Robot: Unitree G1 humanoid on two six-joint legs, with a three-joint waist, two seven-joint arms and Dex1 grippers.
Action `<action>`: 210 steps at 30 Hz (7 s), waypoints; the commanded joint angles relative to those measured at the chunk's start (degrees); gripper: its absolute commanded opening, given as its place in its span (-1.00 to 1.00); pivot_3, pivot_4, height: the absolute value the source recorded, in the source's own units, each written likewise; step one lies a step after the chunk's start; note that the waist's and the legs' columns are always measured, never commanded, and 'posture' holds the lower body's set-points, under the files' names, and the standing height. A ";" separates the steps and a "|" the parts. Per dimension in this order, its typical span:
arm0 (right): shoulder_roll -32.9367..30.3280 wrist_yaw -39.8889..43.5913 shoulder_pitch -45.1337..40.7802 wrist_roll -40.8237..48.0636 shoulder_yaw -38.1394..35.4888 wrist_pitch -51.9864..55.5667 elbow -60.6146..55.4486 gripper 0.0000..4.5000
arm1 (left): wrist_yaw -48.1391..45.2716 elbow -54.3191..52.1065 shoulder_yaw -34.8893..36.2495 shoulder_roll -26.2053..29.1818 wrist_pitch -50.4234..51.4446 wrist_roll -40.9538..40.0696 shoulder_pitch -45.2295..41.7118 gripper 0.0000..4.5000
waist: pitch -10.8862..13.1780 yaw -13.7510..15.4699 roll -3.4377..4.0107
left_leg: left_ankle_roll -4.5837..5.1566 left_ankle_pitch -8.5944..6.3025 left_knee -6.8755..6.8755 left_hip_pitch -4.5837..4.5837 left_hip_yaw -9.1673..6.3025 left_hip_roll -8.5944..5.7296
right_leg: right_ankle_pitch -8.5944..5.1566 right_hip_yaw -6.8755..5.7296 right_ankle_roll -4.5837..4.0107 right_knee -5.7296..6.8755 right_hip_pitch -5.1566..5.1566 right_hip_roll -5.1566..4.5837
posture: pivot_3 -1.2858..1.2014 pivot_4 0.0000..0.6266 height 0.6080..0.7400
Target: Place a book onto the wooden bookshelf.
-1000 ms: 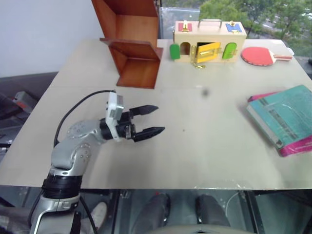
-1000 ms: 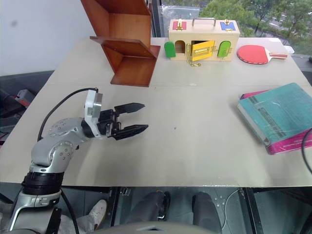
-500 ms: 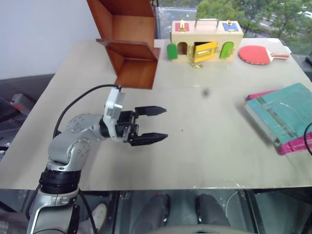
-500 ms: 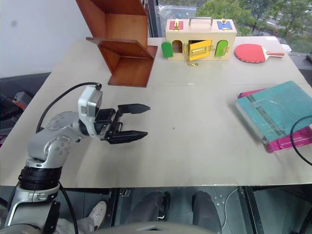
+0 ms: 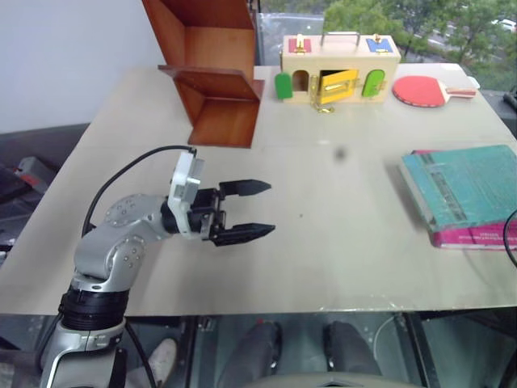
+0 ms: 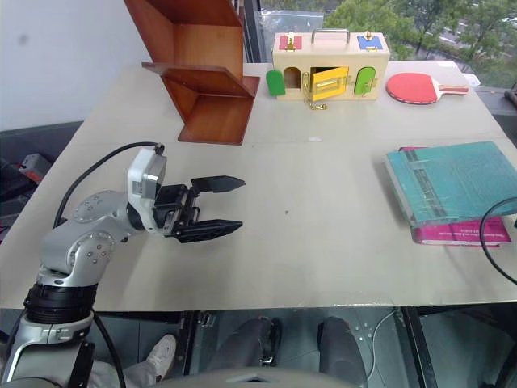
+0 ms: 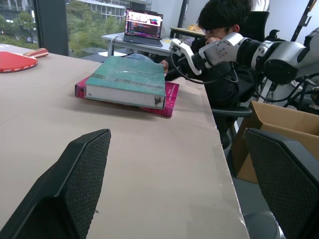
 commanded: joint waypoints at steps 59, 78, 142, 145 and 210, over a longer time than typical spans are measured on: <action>3.45 3.13 1.55 8.14 5.89 8.63 -31.26 -0.98 | 5.73 -1.69 1.96 -2.30 -1.73 -0.51 1.77 1.00 | 0.15 1.26 0.00 | 0.02 -0.06 0.03 -0.29 0.17 0.15 | 0.08 0.17 -0.08 -0.16 -0.28 -0.04 | 0.03 -0.52 1.00; 4.93 -2.29 -24.41 2.34 17.25 13.89 -18.64 -0.98 | 7.24 -2.53 3.12 -2.38 -2.18 -0.50 3.61 1.00 | 0.23 -0.13 -0.11 | 0.20 -0.17 0.14 -0.08 0.18 0.26 | 0.14 0.14 -0.06 -0.06 -0.13 0.01 | 0.03 -0.52 1.00; 19.90 -10.80 52.58 18.43 2.36 -8.37 -100.37 0.98 | 47.65 25.11 6.72 -30.21 40.44 -13.84 -14.92 1.00 | 0.04 1.87 -0.42 | 0.10 -0.11 0.55 -0.07 -0.17 0.14 | 0.44 -0.41 -0.07 0.04 0.00 0.15 | 0.03 -0.52 1.00; 18.17 -15.20 57.12 17.19 4.18 -13.81 -100.37 0.98 | 52.58 29.31 8.99 -36.09 41.02 -14.18 -17.41 1.00 | 0.04 1.69 -0.45 | -0.10 0.00 0.55 -0.10 -0.13 0.14 | 0.44 -0.33 -0.07 0.03 0.02 0.16 | 0.03 -0.52 1.00; 10.37 -23.88 30.04 23.22 15.34 -5.17 -93.86 1.00 | 20.59 21.85 3.04 -17.67 18.21 -1.36 -37.30 -0.97 | -0.04 1.55 -0.96 | -0.10 0.00 0.38 -0.12 -0.28 0.09 | 0.40 -0.41 -0.03 -0.20 0.08 0.09 | 0.03 -0.52 1.00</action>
